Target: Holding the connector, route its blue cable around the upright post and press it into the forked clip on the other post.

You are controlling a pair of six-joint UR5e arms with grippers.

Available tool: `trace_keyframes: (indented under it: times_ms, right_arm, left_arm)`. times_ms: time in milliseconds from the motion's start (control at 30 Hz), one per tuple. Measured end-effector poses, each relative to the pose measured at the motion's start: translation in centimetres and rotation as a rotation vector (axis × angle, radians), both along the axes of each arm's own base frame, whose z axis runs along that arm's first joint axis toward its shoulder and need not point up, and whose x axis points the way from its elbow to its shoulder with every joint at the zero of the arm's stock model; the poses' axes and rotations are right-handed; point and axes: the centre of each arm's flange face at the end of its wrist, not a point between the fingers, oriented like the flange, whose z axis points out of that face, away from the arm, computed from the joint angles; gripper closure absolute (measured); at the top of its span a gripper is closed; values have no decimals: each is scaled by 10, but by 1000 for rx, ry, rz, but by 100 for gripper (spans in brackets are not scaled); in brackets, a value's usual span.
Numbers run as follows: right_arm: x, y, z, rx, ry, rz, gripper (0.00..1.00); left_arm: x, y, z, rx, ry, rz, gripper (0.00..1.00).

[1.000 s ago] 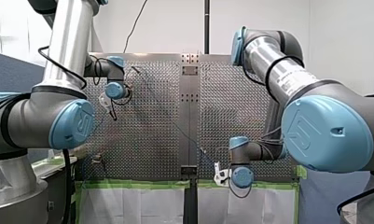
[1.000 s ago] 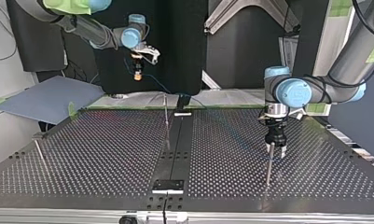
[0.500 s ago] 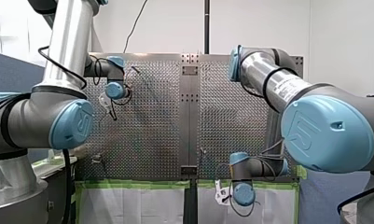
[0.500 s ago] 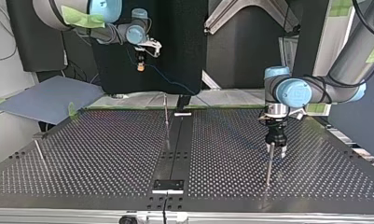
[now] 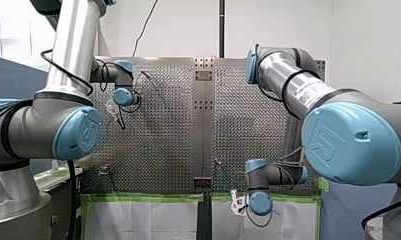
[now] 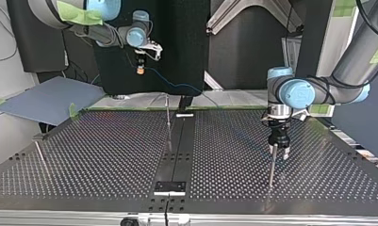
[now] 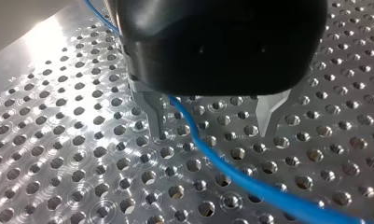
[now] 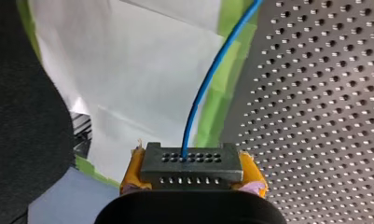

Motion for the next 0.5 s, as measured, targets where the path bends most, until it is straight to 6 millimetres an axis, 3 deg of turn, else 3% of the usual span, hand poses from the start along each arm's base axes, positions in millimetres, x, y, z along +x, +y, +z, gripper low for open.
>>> trace_keyframes:
  times_ms: [500]
  right_arm:
    - [8, -31, 67, -76, -46, -11, 100]
  left_arm:
    - [0, 1, 0, 0, 0, 1, 0]
